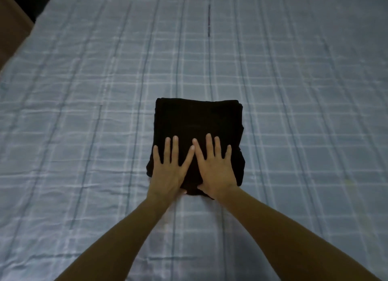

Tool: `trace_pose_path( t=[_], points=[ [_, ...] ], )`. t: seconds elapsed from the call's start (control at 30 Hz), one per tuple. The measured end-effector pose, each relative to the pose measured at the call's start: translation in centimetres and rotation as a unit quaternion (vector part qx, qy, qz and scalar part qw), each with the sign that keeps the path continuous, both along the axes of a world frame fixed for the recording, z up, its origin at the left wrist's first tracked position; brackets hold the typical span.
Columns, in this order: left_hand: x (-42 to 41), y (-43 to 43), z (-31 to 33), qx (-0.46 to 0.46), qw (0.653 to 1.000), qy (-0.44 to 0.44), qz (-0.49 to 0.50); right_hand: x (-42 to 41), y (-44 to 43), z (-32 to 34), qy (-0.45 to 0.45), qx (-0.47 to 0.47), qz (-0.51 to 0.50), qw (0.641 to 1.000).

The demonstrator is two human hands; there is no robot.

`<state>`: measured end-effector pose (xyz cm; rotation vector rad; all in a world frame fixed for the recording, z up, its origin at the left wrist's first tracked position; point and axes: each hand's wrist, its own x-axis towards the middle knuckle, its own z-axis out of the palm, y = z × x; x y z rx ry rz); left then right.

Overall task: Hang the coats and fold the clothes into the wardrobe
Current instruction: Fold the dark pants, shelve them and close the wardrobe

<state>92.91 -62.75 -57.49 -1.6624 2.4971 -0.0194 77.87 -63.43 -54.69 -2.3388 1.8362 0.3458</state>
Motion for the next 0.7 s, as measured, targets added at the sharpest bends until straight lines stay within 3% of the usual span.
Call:
trace_pose_path(
  t=[0.3,0.57,0.7],
  points=[
    [-0.1,-1.6,0.2,-0.035,0.998,0.058,0.000,-0.5,-1.6,0.0,-0.083,-0.006,0.010,0.996],
    [1.1,1.2,7.9,-0.056,0.989,0.133,0.012,0.5,0.9,6.3,-0.076,-0.053,0.024,0.995],
    [2.5,4.5,10.1,-0.068,0.992,0.108,0.008,1.8,4.2,8.3,-0.060,-0.062,0.013,0.996]
  ],
)
